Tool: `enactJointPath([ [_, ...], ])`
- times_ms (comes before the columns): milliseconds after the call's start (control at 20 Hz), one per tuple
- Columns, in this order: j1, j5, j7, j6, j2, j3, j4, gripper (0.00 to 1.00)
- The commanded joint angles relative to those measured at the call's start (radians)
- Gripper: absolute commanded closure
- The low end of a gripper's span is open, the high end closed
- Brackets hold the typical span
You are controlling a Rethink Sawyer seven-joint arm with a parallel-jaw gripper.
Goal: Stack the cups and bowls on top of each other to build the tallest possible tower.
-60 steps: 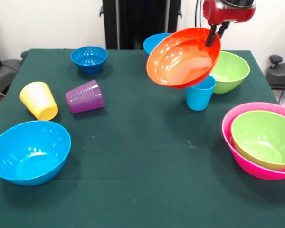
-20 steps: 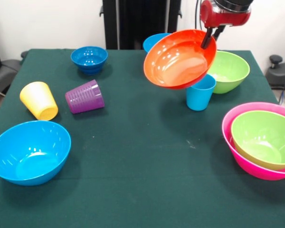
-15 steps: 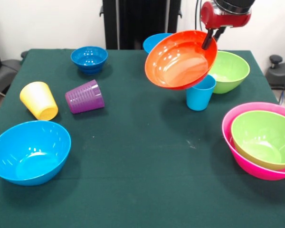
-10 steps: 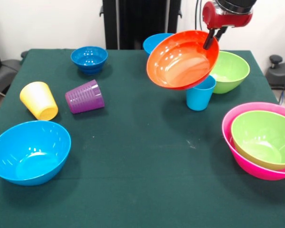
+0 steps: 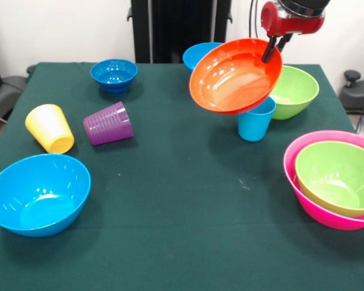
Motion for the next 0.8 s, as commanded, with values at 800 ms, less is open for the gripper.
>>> enactJointPath([
  [800,0.042,-0.016,0.132,-0.044,0.061,0.010,-0.016,1.00],
])
